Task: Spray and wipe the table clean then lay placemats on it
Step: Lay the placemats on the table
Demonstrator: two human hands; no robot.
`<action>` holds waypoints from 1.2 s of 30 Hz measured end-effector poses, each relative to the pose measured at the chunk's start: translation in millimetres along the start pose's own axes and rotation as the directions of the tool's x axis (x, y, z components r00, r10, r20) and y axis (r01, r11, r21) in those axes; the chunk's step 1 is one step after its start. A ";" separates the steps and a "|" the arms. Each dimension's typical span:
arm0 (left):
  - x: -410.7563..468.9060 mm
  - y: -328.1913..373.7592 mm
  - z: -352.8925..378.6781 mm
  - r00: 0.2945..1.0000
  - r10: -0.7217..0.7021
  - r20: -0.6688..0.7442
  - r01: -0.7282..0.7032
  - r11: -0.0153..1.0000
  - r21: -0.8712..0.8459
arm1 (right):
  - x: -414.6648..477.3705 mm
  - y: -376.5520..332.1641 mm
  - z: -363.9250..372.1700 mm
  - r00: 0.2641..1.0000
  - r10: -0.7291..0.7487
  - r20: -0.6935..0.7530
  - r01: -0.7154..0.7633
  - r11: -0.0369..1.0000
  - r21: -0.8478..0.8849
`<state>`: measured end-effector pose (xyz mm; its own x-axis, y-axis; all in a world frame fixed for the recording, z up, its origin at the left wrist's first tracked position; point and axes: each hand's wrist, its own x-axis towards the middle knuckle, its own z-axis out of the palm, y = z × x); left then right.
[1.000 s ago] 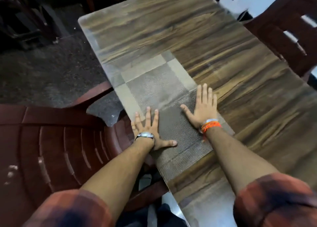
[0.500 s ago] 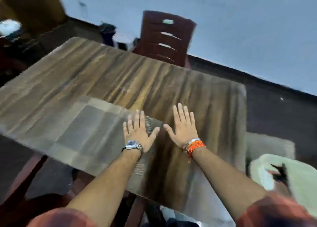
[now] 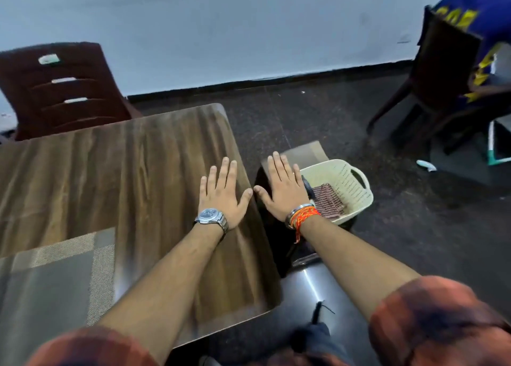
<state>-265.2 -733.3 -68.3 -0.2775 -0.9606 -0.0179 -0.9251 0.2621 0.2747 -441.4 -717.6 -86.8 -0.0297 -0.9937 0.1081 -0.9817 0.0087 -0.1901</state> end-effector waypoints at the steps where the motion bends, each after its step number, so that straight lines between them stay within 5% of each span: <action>1: 6.9 14.7 6.1 1.000 0.003 0.008 -0.003 1.000 0.005 | -2.0 18.2 -1.2 1.000 0.015 0.005 -0.015 1.000 0.002; 10: 53.2 177.0 75.9 0.978 -0.064 0.200 0.049 0.996 0.079 | -20.2 207.9 -20.4 0.989 0.074 0.131 -0.078 0.997 0.022; 15: 77.3 228.2 84.3 0.971 -0.070 0.227 0.044 0.992 0.119 | -6.7 255.3 -22.6 0.983 0.066 0.173 -0.074 0.996 0.039; 30: 204.1 263.3 125.5 0.932 -0.223 0.285 0.220 0.975 0.042 | 104.9 338.0 -19.3 0.962 -0.023 0.273 0.054 0.993 -0.105; 36: 239.2 250.0 138.8 0.902 -0.314 0.295 0.304 0.949 0.082 | 168.7 333.6 15.5 0.924 -0.168 0.342 0.202 0.977 -0.065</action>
<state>-598.8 -884.6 -137.3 -0.0361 -0.9219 -0.3858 -0.9837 -0.0353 0.1763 -771.0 -884.0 -147.2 0.2018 -0.9583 -0.2023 -0.9776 -0.1846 -0.1008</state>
